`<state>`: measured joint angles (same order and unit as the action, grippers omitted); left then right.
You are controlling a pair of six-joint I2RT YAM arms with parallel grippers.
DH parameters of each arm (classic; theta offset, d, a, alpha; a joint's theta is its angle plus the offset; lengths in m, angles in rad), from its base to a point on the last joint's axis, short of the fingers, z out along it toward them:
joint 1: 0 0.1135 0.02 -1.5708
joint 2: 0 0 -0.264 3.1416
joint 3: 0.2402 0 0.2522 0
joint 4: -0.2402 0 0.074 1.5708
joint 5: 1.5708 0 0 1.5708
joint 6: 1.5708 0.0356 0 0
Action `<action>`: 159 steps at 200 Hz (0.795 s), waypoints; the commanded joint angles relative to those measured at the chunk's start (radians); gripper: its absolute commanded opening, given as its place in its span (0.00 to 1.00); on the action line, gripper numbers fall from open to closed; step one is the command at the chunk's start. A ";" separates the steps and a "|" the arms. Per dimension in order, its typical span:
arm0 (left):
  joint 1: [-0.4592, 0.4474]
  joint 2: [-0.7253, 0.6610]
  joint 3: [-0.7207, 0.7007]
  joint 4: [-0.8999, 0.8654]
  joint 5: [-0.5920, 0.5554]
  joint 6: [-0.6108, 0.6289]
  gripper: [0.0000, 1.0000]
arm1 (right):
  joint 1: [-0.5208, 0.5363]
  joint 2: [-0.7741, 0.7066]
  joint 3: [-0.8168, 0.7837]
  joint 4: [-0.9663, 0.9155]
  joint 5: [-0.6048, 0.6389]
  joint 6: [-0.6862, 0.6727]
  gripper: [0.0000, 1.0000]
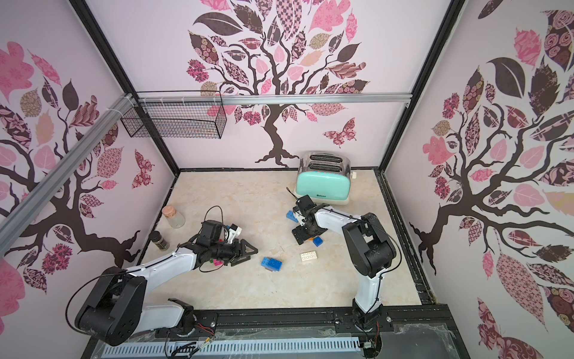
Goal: Assemble a heart with lego
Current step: Pick up the lego brick from the center of the board.
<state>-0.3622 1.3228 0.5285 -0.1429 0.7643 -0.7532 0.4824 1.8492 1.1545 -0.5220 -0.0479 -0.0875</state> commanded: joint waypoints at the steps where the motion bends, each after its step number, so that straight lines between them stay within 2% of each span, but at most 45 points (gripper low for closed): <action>1: 0.005 -0.013 -0.012 0.016 -0.002 0.008 0.61 | 0.006 -0.014 -0.008 -0.056 -0.069 0.018 0.86; 34: 0.006 -0.018 -0.011 0.006 -0.012 0.009 0.62 | 0.060 -0.047 -0.027 -0.068 -0.072 0.061 0.83; 81: 0.006 -0.042 -0.024 -0.007 -0.029 0.007 0.61 | 0.149 -0.103 -0.052 -0.092 0.000 0.116 0.77; 120: 0.006 -0.049 -0.024 -0.011 -0.037 0.001 0.61 | 0.151 -0.076 -0.032 -0.102 0.047 0.110 0.64; 159: 0.006 -0.054 -0.026 -0.012 -0.048 -0.007 0.61 | 0.152 -0.046 -0.017 -0.109 0.076 0.113 0.58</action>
<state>-0.3595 1.2869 0.5137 -0.1524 0.7326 -0.7597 0.6342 1.7737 1.1061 -0.6025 -0.0048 0.0212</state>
